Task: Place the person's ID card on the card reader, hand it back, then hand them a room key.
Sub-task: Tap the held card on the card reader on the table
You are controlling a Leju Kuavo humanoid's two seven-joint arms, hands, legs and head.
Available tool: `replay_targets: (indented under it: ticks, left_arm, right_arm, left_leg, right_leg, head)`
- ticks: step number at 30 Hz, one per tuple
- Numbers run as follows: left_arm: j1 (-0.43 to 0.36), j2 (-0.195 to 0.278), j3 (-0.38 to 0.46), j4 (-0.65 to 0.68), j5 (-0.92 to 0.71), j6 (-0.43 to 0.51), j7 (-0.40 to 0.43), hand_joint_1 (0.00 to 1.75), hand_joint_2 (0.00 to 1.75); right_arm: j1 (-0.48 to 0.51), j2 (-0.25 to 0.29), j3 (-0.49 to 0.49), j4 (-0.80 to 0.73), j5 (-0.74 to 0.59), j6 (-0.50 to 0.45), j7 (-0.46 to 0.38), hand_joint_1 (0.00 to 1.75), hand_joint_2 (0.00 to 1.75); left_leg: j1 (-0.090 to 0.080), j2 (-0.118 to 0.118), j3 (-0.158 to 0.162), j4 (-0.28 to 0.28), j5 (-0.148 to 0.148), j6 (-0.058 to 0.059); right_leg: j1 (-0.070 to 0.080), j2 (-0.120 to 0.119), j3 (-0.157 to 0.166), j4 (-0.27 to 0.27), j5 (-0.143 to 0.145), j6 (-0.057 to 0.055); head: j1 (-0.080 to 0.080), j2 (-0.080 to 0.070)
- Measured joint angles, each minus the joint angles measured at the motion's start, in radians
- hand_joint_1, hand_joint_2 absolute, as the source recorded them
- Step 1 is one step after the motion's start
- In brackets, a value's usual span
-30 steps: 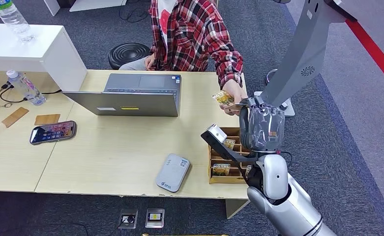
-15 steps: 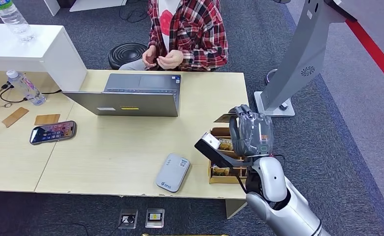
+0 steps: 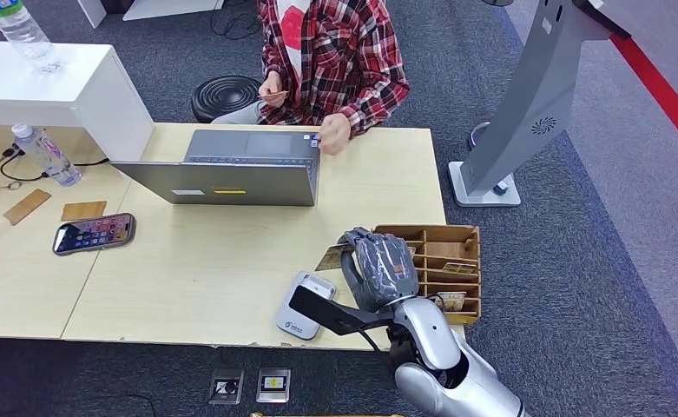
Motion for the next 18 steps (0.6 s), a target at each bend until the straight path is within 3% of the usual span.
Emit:
replay_targets:
  ticks: [4, 9, 18]
  left_arm:
    - [0.000, -0.004, 0.000, 0.007, -0.006, 0.000, -0.002, 0.00, 1.75]
    - [-0.001, -0.008, 0.000, 0.010, -0.014, 0.000, -0.024, 0.00, 1.75]
    - [-0.001, -0.015, -0.001, 0.014, -0.025, -0.002, -0.033, 0.00, 1.75]
  right_arm:
    - [0.000, 0.022, 0.004, 0.086, -0.014, -0.060, 0.025, 1.75, 1.75]
    - [0.000, 0.062, 0.002, 0.215, -0.042, -0.143, -0.007, 1.75, 1.75]
    - [-0.004, 0.150, 0.002, 0.430, -0.054, -0.201, -0.030, 1.75, 1.75]
  left_leg:
    - [0.000, 0.000, 0.000, 0.000, 0.000, 0.000]
    - [0.000, 0.000, 0.000, 0.000, 0.000, 0.000]
    - [0.000, 0.000, 0.000, 0.000, 0.000, 0.000]
  right_leg:
    - [0.000, 0.000, 0.000, 0.000, 0.000, 0.000]
    - [0.000, 0.000, 0.000, 0.000, 0.000, 0.000]
    - [0.000, 0.000, 0.000, 0.000, 0.000, 0.000]
  head:
    - [0.000, 0.000]
    - [0.000, 0.000]
    - [0.000, 0.000]
